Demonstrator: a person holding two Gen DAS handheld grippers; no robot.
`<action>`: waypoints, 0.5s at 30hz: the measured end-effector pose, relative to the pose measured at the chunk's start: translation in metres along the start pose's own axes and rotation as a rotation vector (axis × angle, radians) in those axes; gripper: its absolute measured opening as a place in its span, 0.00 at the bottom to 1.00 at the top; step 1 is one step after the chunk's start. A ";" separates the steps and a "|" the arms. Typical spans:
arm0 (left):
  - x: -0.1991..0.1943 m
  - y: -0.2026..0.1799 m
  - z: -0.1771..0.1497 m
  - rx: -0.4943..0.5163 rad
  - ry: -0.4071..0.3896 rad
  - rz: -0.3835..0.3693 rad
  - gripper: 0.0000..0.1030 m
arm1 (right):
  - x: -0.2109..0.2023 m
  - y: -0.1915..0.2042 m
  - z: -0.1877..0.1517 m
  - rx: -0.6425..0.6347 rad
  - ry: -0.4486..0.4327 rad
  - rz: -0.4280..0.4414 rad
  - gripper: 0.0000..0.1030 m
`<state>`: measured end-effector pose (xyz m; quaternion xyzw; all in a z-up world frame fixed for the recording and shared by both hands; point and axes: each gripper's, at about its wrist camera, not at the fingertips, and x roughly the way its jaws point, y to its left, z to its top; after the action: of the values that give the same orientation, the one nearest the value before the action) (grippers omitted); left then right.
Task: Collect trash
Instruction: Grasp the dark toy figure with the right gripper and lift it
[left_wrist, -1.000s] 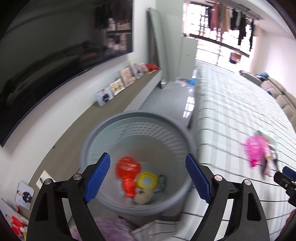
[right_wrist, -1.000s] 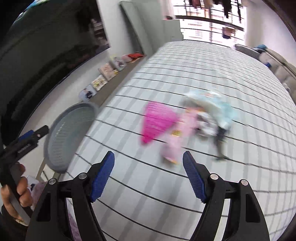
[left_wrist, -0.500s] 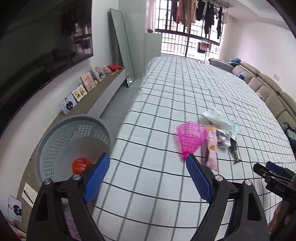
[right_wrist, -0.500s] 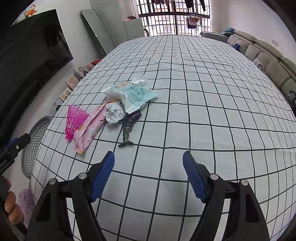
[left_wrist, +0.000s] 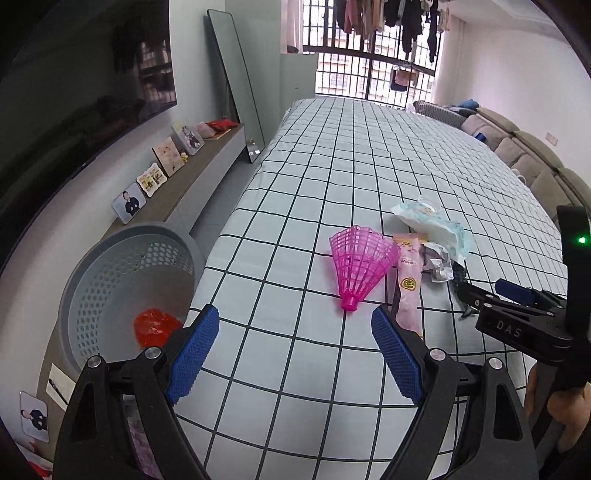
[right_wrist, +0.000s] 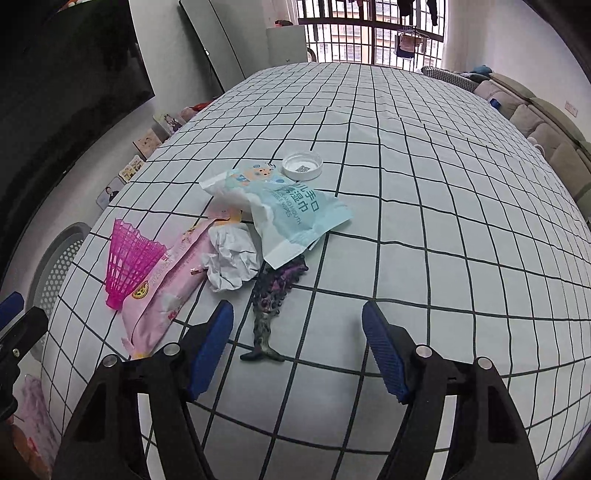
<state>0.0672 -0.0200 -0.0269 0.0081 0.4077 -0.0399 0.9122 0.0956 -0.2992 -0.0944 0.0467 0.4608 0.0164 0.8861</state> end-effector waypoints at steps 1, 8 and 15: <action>0.000 0.001 0.000 0.000 0.001 0.000 0.80 | 0.003 0.001 0.002 -0.004 0.004 -0.007 0.63; 0.004 0.003 -0.002 -0.001 0.014 -0.002 0.80 | 0.013 0.003 0.006 -0.021 0.015 -0.037 0.52; 0.006 -0.004 -0.001 0.012 0.024 -0.002 0.80 | 0.012 0.006 0.007 -0.045 0.006 -0.023 0.19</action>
<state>0.0704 -0.0242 -0.0320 0.0136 0.4185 -0.0433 0.9071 0.1077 -0.2931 -0.0996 0.0212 0.4633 0.0166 0.8858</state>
